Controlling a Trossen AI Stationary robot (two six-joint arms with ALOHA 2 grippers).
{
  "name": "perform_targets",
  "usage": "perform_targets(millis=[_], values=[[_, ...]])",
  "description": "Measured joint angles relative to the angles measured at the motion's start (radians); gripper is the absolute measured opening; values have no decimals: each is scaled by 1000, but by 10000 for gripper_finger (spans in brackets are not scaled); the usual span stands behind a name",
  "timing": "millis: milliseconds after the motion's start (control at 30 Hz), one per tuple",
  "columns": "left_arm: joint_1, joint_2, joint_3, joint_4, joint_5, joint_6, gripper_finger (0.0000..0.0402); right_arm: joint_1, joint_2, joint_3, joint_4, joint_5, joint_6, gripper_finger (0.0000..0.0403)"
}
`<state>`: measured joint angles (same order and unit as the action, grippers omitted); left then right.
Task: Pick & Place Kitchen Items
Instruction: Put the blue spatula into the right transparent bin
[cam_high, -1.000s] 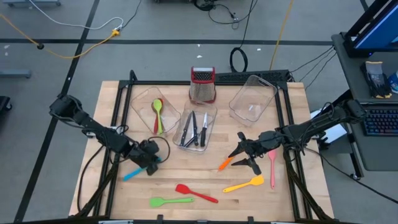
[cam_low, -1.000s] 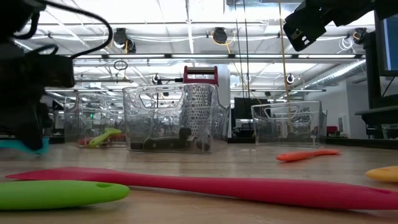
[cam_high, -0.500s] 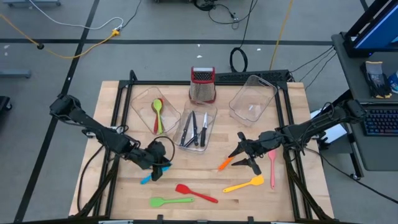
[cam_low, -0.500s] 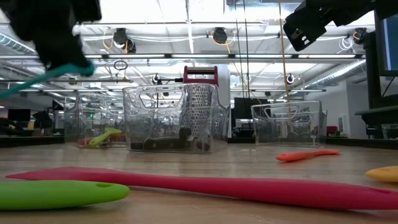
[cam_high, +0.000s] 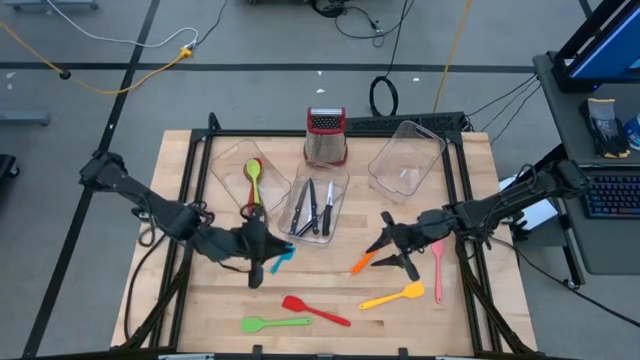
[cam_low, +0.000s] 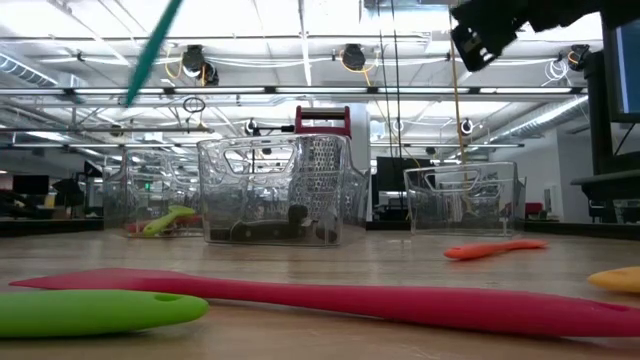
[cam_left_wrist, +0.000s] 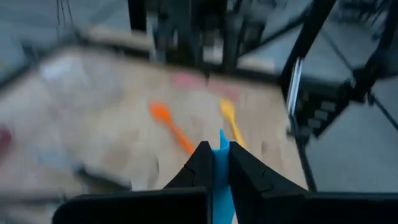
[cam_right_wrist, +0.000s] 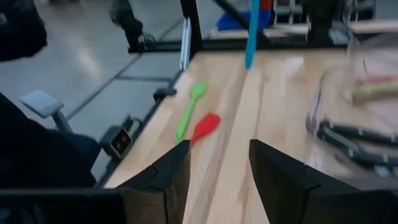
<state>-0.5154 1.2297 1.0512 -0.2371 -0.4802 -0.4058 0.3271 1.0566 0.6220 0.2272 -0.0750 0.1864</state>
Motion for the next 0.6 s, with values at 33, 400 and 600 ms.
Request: perform_targets(millis=[33,400,600], values=[[3,0,14,36,-9,43,15,0,5,0,26,-3,-7,155],[144,26,26,365,164,233,11,0,140,0,352,-4,-122,155],[234,92,26,494,319,244,10,0,217,0,477,-4,-161,155]])
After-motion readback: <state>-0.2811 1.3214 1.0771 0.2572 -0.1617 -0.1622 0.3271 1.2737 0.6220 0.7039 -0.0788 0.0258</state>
